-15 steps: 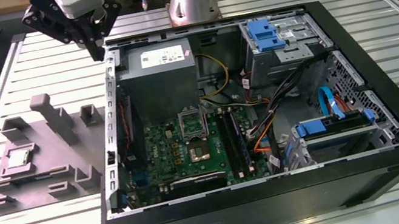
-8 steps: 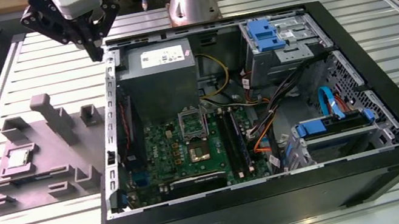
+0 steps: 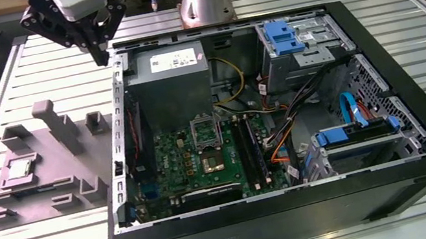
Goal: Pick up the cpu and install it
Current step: 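Reach for the cpu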
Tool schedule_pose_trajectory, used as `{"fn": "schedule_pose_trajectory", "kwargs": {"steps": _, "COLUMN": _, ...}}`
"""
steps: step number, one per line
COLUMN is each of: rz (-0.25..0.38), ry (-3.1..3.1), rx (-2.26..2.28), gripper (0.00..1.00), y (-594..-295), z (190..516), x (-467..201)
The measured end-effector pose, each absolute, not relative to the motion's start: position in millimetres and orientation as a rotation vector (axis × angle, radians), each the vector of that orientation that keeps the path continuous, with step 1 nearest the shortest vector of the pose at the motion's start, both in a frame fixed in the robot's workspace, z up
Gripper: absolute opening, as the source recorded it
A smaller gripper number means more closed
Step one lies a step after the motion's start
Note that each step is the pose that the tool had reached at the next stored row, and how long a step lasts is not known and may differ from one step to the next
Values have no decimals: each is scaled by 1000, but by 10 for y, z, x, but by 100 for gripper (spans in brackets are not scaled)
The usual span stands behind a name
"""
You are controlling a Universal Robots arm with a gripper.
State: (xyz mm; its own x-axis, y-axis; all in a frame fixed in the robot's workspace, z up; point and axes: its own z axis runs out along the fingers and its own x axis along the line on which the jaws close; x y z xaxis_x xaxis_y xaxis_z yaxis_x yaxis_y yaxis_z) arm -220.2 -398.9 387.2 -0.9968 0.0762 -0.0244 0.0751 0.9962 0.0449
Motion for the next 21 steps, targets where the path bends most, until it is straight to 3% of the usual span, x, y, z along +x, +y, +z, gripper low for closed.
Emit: {"fn": "schedule_pose_trajectory", "kwargs": {"steps": 21, "rz": 68, "ry": 3113, "rx": 118, "gripper": 11, "y": -3988, "z": 3869, "x": -2461}}
